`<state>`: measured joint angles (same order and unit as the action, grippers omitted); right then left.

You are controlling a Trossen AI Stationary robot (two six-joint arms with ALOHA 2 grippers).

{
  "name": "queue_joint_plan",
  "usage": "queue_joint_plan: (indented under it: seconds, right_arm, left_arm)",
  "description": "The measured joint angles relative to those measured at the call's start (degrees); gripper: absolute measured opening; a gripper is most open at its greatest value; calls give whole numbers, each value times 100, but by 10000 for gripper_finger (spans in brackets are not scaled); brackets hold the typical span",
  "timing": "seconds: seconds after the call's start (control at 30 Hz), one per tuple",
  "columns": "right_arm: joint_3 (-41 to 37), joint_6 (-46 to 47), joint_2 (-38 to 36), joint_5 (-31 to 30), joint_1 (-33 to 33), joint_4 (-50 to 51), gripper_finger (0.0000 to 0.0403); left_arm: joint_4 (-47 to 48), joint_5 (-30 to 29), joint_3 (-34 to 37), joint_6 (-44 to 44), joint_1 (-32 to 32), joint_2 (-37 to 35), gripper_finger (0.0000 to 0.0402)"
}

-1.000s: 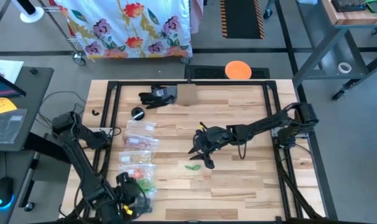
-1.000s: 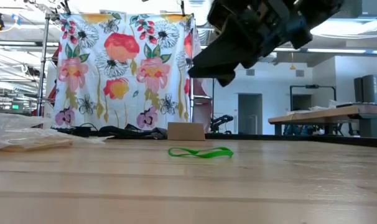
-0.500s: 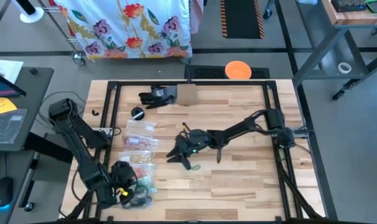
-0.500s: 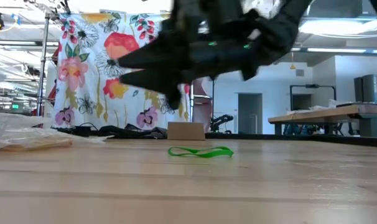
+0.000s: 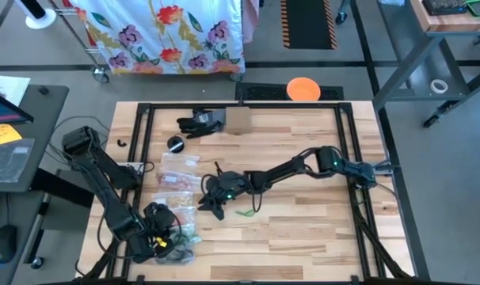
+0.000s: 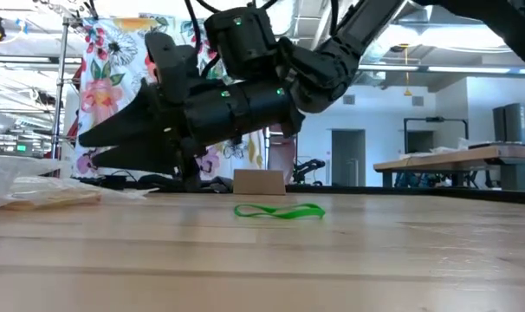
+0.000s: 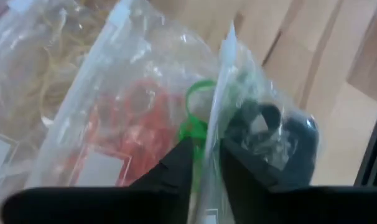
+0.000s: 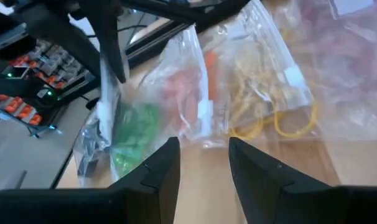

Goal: Sort rubber bands
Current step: Close the transparent zip bag, then open the transparent zip bag

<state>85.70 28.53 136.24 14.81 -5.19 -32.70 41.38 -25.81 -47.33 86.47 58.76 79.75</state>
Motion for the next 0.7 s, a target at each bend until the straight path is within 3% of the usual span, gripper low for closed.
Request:
queue_joint_plan:
  seconds: [0.3,0.7]
  right_arm:
    - [269,-114,5,-107,-63,472,133]
    - [620,-194,145,-338,-76,763,133]
  left_arm:
    - [762,-12,-631,-96,-78,-5,152]
    - [1594,-414,-1375,-439,-69,-4,159]
